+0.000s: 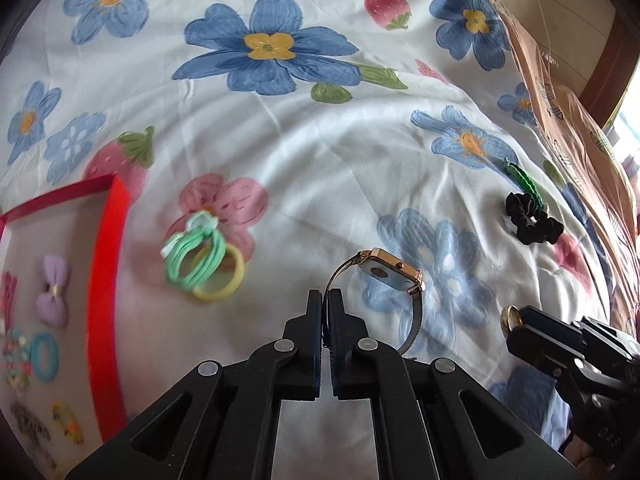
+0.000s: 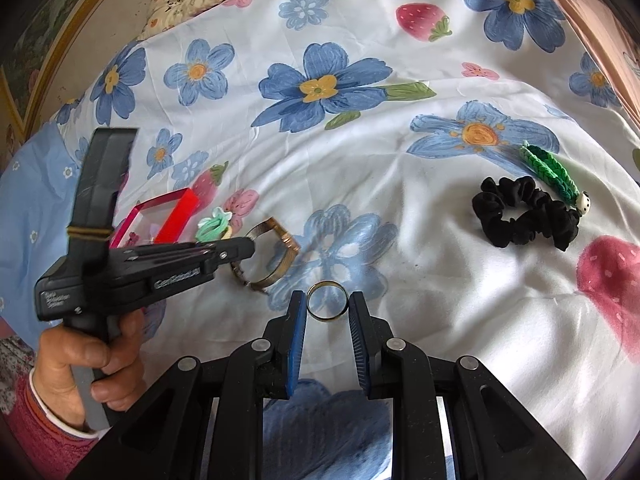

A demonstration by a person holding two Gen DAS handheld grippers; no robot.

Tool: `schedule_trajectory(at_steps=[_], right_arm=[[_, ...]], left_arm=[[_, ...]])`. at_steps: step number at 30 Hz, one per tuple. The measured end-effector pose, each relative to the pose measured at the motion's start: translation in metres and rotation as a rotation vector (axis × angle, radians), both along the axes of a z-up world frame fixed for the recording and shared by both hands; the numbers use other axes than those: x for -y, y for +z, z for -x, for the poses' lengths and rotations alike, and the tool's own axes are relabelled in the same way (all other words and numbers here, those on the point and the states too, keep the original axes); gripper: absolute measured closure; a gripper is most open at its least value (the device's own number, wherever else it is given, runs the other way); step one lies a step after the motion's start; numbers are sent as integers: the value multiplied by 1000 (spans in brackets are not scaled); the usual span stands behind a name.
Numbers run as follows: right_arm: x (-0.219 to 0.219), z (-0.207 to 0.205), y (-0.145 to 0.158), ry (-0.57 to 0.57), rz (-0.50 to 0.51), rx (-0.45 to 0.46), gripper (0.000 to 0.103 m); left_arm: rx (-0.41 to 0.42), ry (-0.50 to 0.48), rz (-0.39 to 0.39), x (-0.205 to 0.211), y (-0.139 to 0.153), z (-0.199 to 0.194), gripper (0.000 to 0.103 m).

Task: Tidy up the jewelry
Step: 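Carry the gold watch and gold ring over the box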

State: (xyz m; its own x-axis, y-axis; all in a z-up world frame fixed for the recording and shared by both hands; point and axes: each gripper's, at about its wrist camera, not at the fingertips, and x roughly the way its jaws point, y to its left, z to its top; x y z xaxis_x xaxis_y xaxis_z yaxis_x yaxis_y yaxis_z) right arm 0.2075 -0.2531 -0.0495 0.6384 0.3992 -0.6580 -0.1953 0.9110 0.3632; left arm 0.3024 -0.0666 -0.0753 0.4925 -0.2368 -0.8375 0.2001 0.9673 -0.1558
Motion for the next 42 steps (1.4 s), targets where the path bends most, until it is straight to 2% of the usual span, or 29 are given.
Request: schedule_trajectory(at_steps=[9, 15, 42], right_arm=[[-21, 14, 5, 41, 3, 8, 81], [-39, 23, 9, 80, 4, 18, 81], [-125, 50, 27, 257, 41, 53, 81]], left_arm=[[25, 55, 61, -40, 26, 60, 101], [49, 95, 76, -65, 42, 95, 101], [124, 253, 93, -153, 79, 196, 101]])
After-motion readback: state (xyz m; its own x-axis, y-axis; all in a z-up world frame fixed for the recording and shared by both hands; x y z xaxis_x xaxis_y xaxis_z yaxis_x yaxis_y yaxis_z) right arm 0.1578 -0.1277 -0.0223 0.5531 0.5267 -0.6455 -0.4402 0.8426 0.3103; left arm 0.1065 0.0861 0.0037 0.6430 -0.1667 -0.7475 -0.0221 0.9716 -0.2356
